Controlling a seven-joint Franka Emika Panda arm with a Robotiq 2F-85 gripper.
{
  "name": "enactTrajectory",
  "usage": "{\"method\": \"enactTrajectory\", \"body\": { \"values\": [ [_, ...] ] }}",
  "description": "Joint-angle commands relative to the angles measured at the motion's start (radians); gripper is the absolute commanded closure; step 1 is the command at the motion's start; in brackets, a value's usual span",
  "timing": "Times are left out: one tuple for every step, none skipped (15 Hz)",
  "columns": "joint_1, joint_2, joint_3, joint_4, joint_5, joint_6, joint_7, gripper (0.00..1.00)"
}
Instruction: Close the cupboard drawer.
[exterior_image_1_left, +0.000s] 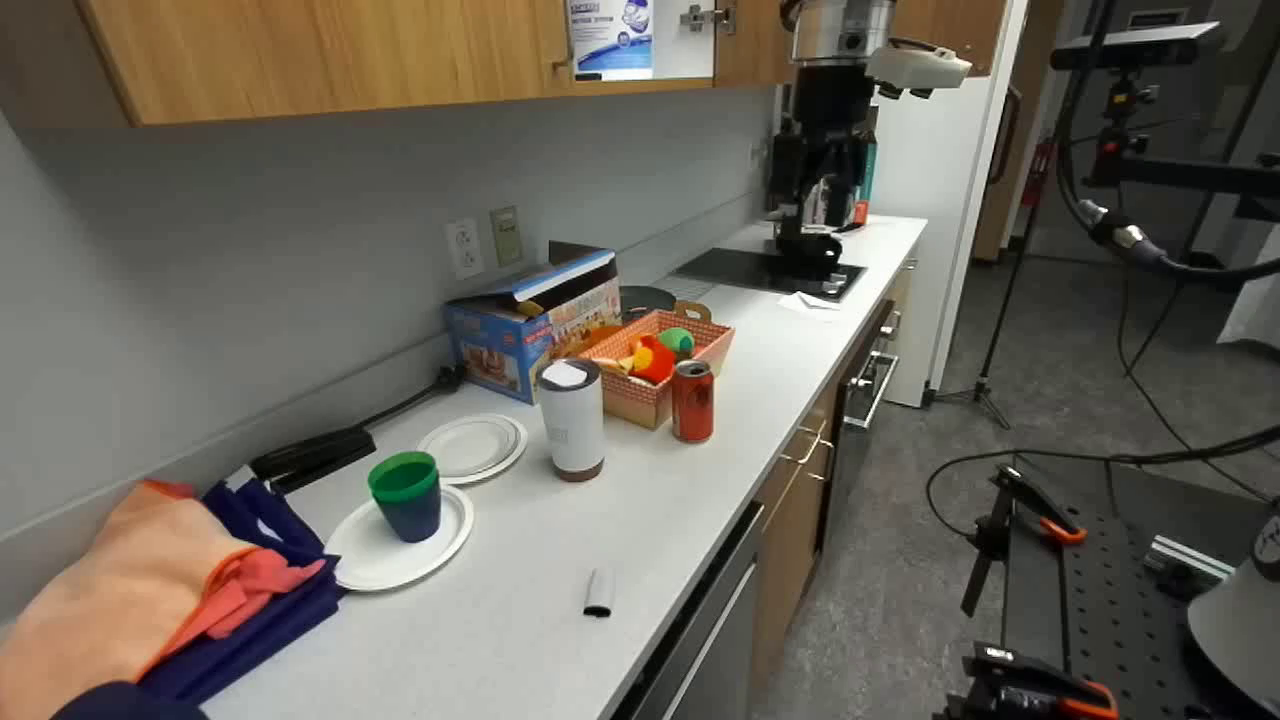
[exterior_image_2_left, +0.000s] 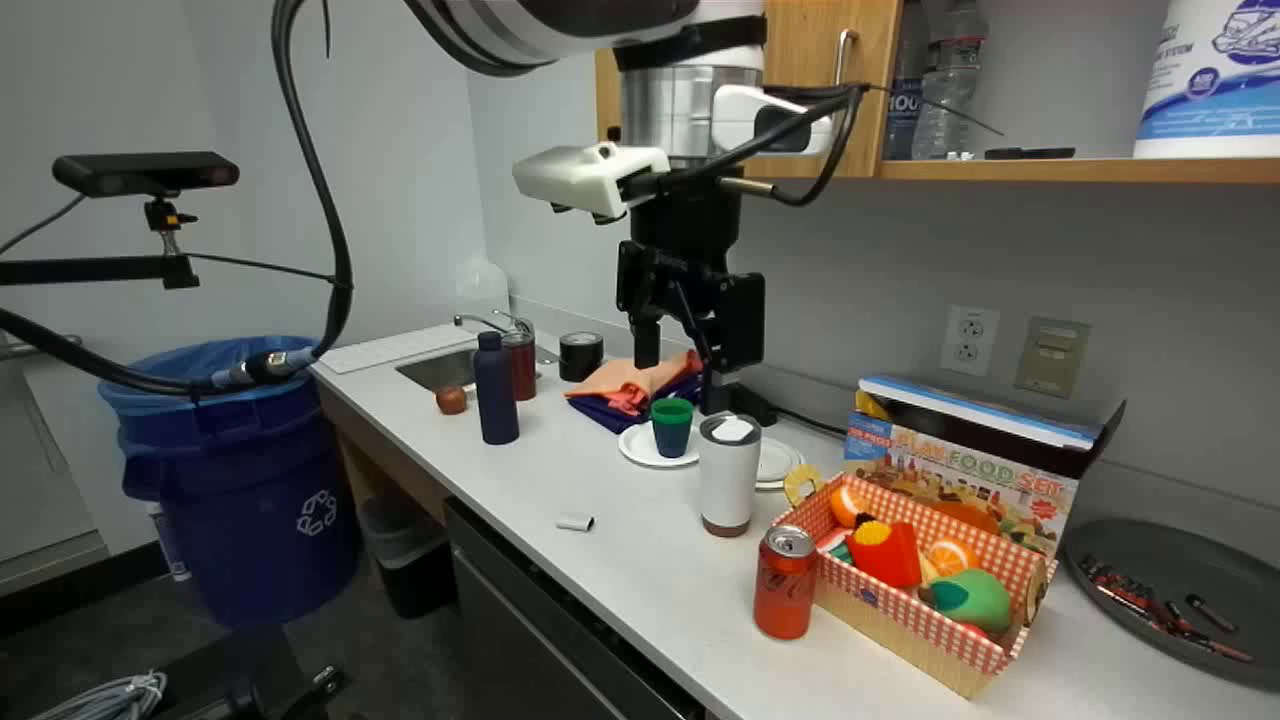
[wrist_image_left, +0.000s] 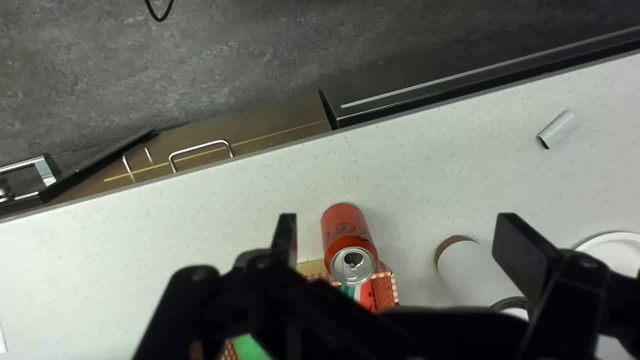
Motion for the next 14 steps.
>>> {"method": "enactTrajectory", "body": {
  "values": [
    [-0.002, 0.001, 0.002, 0.002, 0.001, -0.002, -0.001, 0.0],
    [-0.002, 0.001, 0.002, 0.002, 0.001, -0.002, -0.001, 0.0],
    [-0.002, 0.001, 0.002, 0.002, 0.001, -0.002, -0.001, 0.0],
    [-0.002, 0.001, 0.002, 0.002, 0.001, -0.002, -0.001, 0.0],
    [-0.002, 0.001, 0.002, 0.002, 0.001, -0.002, -0.001, 0.0],
    [-0.002, 0.001, 0.002, 0.002, 0.001, -0.002, -0.001, 0.0],
    [-0.002, 0.001, 0.002, 0.002, 0.001, -0.002, -0.001, 0.0],
    [-0.002, 0.002, 0.002, 0.002, 0.001, -0.002, -0.001, 0.0],
    [-0.002, 0.002, 0.002, 0.002, 0.001, -0.002, -0.001, 0.0],
    [-0.002, 0.002, 0.002, 0.002, 0.001, -0.002, -0.001, 0.0],
    [-0.002, 0.002, 0.002, 0.002, 0.001, -0.002, -0.001, 0.0],
    [-0.002, 0.002, 0.002, 0.002, 0.001, -0.002, -0.001, 0.0],
    [-0.005, -0.018, 0.002, -0.009, -0.005, -0.005, 0.003, 0.0],
    [-0.008, -0.033, 0.001, -0.016, -0.012, -0.01, 0.0, 0.0]
  ]
}}
